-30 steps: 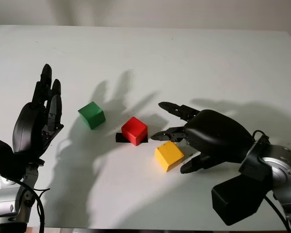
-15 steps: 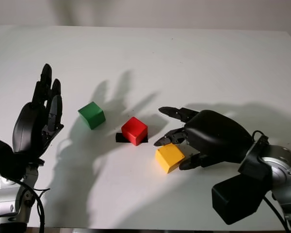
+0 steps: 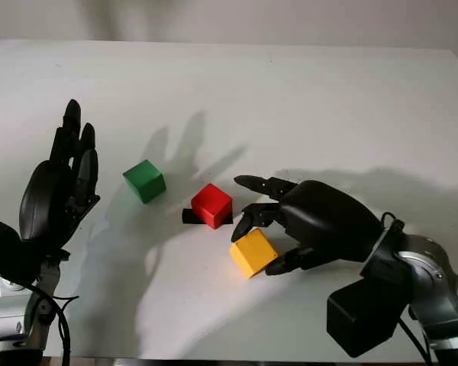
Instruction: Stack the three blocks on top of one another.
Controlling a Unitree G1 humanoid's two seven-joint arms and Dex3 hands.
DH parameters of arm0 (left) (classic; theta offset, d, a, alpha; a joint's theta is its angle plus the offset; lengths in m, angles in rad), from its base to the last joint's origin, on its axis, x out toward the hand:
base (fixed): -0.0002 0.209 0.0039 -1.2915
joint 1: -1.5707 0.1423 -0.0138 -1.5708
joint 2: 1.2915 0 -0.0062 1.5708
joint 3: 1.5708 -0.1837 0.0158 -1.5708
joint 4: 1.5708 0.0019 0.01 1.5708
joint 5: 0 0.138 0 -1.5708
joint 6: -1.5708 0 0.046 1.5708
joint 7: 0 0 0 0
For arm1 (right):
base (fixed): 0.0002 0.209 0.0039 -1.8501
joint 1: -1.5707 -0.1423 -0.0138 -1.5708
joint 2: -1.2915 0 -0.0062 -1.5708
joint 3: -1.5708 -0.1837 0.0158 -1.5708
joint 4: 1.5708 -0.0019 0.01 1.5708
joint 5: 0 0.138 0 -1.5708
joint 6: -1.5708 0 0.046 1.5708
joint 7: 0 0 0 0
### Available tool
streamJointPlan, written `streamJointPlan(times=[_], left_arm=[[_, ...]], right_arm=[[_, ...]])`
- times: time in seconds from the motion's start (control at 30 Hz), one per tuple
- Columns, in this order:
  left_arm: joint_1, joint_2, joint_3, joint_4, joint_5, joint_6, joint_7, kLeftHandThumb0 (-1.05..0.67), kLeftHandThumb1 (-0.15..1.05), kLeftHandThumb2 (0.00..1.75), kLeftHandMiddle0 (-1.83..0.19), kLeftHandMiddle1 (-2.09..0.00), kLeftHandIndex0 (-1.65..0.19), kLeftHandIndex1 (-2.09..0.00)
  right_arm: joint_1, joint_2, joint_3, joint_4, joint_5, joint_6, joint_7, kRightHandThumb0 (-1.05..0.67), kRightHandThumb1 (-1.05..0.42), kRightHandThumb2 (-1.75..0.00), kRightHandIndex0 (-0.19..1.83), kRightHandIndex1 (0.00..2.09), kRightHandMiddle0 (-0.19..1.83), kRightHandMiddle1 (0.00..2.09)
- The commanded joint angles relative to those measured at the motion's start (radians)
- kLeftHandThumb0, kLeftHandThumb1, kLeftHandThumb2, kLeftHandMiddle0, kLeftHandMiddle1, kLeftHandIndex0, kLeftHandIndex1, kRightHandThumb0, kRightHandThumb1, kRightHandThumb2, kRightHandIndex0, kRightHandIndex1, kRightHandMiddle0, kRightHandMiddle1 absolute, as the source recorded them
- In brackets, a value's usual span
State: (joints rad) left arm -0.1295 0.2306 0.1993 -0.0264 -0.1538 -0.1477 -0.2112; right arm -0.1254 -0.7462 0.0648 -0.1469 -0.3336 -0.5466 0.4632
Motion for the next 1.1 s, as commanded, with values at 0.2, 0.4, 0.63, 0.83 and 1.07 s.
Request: streamJointPlan(times=[0.2,0.4,0.63,0.83,1.07], left_arm=[[-0.007,0.005,0.005,-0.016,-0.006,0.007,0.004,-0.76,1.05,0.54,0.19,0.0,0.19,0.0],[-0.012,0.009,0.004,-0.012,-0.009,0.009,-0.001,-0.75,1.05,0.54,0.19,0.0,0.19,0.0],[-0.009,0.008,0.001,-0.023,-0.001,0.016,0.006,-0.75,1.05,0.55,0.19,0.0,0.19,0.0],[-0.008,0.004,0.0,-0.025,0.0,0.01,0.011,-0.75,1.05,0.54,0.19,0.0,0.19,0.0],[-0.004,0.002,-0.001,-0.04,-0.001,0.019,0.02,-0.75,1.05,0.56,0.19,0.0,0.19,0.0]], right_arm=[[-0.143,-0.047,-0.053,0.019,0.242,0.134,0.15,-0.29,-0.87,-0.06,0.2,0.05,0.45,1.19],[-0.322,-0.055,-0.111,0.027,0.465,0.327,0.287,-0.26,-0.86,-0.05,0.24,0.07,0.4,1.36],[-0.642,-0.019,-0.081,0.241,0.527,0.359,0.403,-0.3,-0.86,-0.05,0.35,0.1,0.54,1.23],[-0.85,0.041,0.01,0.423,0.463,0.366,0.493,-0.31,-0.8,-0.05,0.42,0.09,0.81,0.83],[-0.913,0.155,0.111,0.583,0.38,0.386,0.543,-0.37,-0.84,-0.06,0.35,0.04,0.61,1.22]])
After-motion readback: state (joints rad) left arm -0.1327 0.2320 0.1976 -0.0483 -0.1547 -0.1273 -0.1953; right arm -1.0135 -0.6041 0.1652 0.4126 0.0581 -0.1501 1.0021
